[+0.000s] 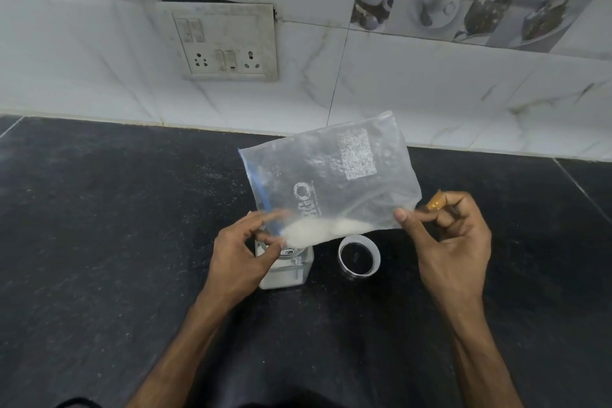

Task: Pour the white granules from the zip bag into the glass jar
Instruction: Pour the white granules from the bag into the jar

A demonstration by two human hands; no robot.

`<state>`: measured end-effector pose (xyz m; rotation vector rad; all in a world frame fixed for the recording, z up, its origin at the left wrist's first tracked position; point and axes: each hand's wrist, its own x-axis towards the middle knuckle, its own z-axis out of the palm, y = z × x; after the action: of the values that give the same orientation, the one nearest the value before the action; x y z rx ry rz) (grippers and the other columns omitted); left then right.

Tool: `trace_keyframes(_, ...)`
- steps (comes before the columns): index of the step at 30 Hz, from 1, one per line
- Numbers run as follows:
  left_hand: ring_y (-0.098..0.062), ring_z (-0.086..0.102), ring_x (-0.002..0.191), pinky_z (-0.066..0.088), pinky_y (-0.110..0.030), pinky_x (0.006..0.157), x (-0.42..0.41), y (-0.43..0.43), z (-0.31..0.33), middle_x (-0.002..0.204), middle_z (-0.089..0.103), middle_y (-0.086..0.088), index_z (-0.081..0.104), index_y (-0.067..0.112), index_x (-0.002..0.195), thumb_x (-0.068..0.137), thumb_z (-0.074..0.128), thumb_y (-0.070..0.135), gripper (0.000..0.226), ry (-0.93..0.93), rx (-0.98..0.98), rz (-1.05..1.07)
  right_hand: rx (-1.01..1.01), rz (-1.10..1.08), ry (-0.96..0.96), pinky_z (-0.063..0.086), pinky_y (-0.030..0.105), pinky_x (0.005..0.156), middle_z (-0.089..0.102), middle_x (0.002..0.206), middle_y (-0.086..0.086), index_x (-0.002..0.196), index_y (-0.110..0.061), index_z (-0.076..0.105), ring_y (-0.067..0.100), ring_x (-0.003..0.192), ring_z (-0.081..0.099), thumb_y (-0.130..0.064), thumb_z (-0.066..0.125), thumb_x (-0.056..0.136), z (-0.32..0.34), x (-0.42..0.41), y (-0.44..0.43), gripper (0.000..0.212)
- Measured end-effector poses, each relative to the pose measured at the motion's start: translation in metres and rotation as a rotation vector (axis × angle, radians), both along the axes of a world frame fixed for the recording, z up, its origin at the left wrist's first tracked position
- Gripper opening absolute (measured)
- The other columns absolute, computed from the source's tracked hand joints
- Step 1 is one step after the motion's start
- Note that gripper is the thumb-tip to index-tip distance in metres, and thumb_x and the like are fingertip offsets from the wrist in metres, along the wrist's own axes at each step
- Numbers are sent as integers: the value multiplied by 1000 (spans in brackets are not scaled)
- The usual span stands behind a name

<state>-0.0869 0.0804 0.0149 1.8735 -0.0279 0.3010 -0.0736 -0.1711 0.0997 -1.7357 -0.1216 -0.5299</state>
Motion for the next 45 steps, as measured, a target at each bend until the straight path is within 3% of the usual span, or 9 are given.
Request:
trace_keyframes(5, -5, 74, 74, 54, -53, 97, -1, -1, 4, 114, 73, 17, 70, 35, 117, 77, 81, -1, 55, 0, 5, 13, -12, -13, -33, 46, 60, 100, 75, 76, 3, 95, -29, 50, 26, 80, 73, -7, 85, 70, 0, 0, 1, 49)
trace_keyframes(10, -4, 73, 73, 55, -53, 95, -1, -1, 5, 112, 73, 17, 70, 34, 117, 77, 80, -2, 55, 3, 8, 13, 29, 28, 2, 57, 42, 74, 66, 82, -5, 90, -33, 54, 15, 78, 67, -11, 77, 80, 1, -2, 4, 33)
trace_keyframes(14, -5, 74, 74, 52, -57, 99, -1, -1, 4, 117, 72, 18, 70, 32, 117, 78, 79, -2, 53, 7, -6, 1, 4, 159, 99, 58, 27, 74, 71, 96, 5, 104, -35, 51, 23, 89, 72, 12, 73, 79, 0, -2, 4, 58)
trace_keyframes(18, -6, 75, 74, 52, -53, 99, -2, -2, 7, 116, 73, 14, 71, 30, 117, 79, 79, -2, 51, 3, -3, 3, 11, 38, 81, 56, 18, 70, 76, 78, 3, 102, -32, 55, 15, 74, 74, -2, 81, 75, 4, -4, 6, 48)
trace_keyframes(23, -5, 74, 75, 51, -55, 101, -3, -2, 7, 111, 74, 18, 70, 31, 118, 78, 80, 0, 51, -1, 19, 7, -5, 1, 100, 60, 26, 68, 77, 79, -4, 100, -33, 55, 12, 70, 75, -14, 79, 79, 6, -6, 9, 37)
trace_keyframes(27, -6, 73, 74, 61, -28, 82, -3, -3, 12, 122, 70, 12, 66, 50, 112, 77, 80, -3, 65, -21, 17, 15, 48, 59, 126, 59, 21, 75, 78, 88, 1, 107, -32, 49, 14, 79, 76, 5, 77, 78, 6, -5, 10, 55)
trace_keyframes(31, -6, 73, 73, 58, -17, 78, -2, -1, 10, 119, 70, 10, 66, 42, 113, 77, 79, -4, 59, -30, 40, 8, 79, 12, 116, 61, 25, 70, 77, 75, 2, 103, -26, 53, 17, 68, 75, -8, 84, 69, 9, -7, 9, 49)
trace_keyframes(38, -10, 74, 73, 55, -14, 78, -2, -2, 10, 120, 71, 10, 69, 41, 112, 78, 78, -6, 58, -25, 3, -7, 94, 34, 103, 60, 25, 76, 78, 81, 3, 105, -26, 51, 16, 76, 76, 6, 79, 73, 6, -7, 9, 53)
trace_keyframes(45, -8, 73, 71, 56, -17, 78, -1, -1, 9, 118, 72, 10, 69, 43, 111, 78, 77, -7, 60, -44, -10, -10, 99, 26, 96, 61, 29, 75, 77, 79, 4, 98, -28, 52, 19, 74, 76, -11, 79, 74, 6, -7, 10, 40)
